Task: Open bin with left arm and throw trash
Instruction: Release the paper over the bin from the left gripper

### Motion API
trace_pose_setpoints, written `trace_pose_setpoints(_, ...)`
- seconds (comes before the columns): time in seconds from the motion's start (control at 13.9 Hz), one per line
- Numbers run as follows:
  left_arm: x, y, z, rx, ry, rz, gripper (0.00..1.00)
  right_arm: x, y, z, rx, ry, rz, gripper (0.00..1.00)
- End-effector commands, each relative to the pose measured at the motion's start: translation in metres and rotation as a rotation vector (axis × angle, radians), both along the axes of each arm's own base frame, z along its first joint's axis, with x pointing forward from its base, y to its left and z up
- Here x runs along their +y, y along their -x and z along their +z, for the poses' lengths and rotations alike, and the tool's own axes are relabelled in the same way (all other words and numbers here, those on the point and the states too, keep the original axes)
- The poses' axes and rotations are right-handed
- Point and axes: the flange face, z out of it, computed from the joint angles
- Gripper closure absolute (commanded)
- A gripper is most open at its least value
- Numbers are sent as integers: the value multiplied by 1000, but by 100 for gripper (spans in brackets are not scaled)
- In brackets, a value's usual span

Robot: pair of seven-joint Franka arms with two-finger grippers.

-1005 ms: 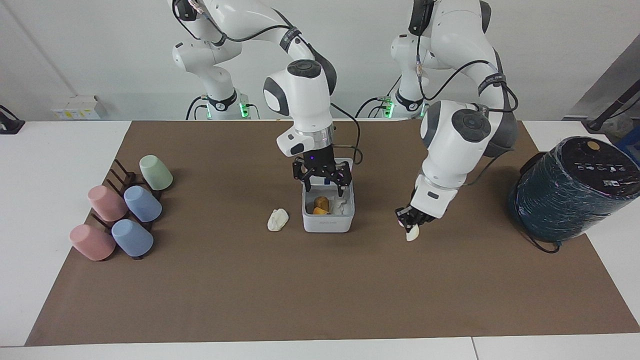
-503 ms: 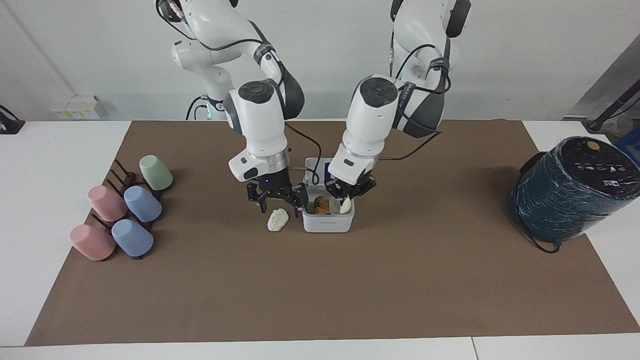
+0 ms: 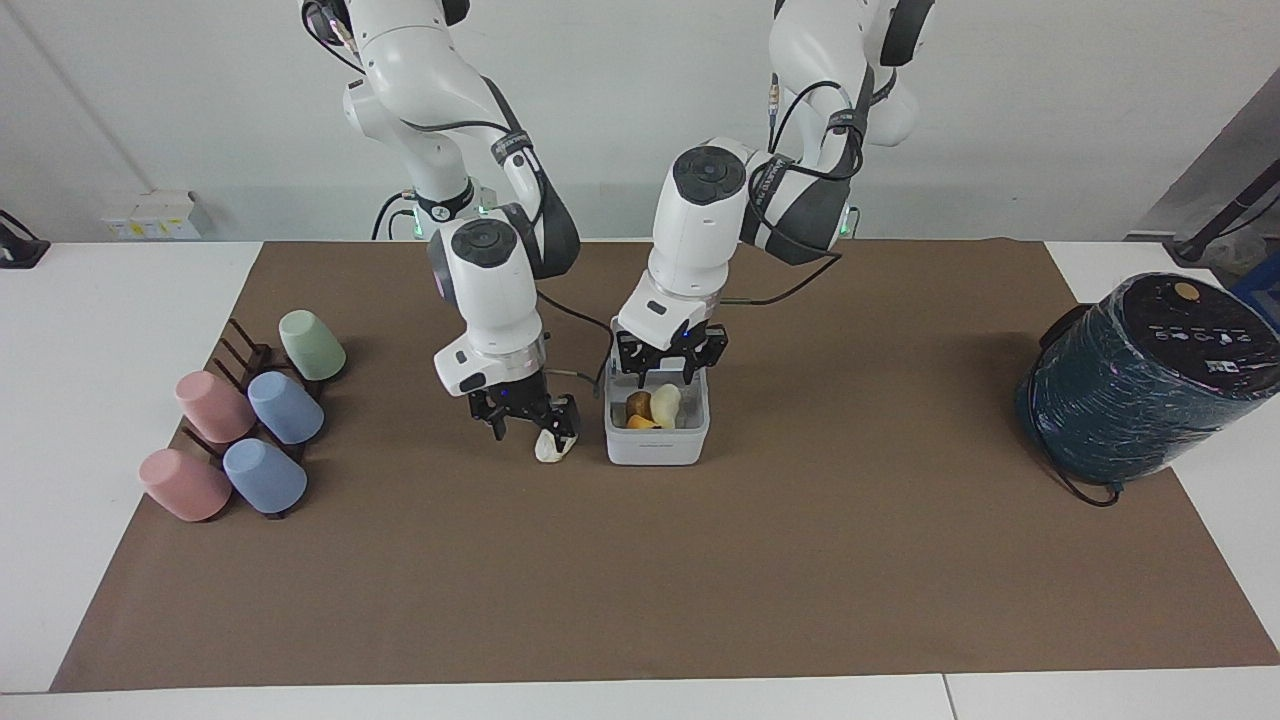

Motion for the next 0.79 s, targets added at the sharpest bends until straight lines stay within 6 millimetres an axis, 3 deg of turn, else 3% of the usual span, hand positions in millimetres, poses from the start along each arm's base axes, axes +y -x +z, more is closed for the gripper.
trace_pose_setpoints(0.0,6,11,9,16,-24,-1,0,-7,16,-13,13,-2,32,0)
trace_pose_setpoints(0.22,25,0,26,33,-46,19,0,-2,22,-24,9,-4,49,0)
trace_pose_setpoints(0.29,45,-13,35,25,-66,42,0,-2,26,-30,4,-7,50,0)
trace_pose_setpoints(0.36,68,-25,41,25,-93,61,0,-3,28,-33,1,-9,50,16)
trace_pose_setpoints(0.5,113,-44,59,45,-119,8,0,2,31,-37,-4,-15,45,87)
trace_pose_setpoints(0.57,141,-54,67,55,-143,-33,0,4,30,-36,-17,-22,42,100)
trace_pose_setpoints(0.72,193,-72,73,54,-196,-120,0,4,30,-36,-18,-26,30,100)
